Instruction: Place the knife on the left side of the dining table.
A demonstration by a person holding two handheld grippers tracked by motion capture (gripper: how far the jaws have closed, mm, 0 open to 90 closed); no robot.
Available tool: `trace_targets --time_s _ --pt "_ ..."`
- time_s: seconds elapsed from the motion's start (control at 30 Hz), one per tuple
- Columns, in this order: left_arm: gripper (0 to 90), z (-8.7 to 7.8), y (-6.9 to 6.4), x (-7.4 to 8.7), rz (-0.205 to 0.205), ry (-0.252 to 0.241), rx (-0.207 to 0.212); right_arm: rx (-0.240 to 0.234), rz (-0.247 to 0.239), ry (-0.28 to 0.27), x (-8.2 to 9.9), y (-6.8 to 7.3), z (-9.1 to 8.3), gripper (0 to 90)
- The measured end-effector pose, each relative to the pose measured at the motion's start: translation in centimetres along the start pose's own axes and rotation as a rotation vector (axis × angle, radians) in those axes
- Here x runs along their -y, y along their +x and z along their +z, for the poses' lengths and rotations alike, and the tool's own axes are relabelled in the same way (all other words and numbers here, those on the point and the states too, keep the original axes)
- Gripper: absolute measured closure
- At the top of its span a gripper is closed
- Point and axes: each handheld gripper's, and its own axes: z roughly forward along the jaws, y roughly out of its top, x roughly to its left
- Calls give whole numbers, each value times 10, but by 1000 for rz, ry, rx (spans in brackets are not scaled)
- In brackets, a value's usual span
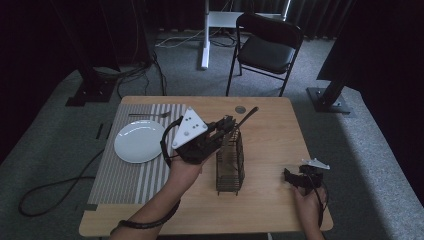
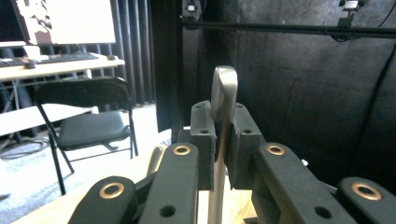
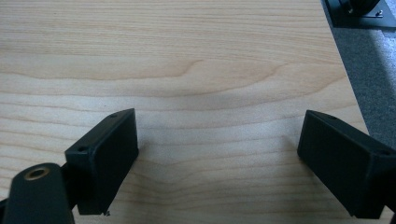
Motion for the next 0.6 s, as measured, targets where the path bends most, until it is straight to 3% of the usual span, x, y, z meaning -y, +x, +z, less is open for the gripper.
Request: trace_targets --time_s 0.27,0.6 --pt "835 -16 3 -10 3 -22 -18 0 0 0 0 0 0 118" --pt "834 -42 22 1 -15 -21 -112 0 0 0 0 0 0 118"
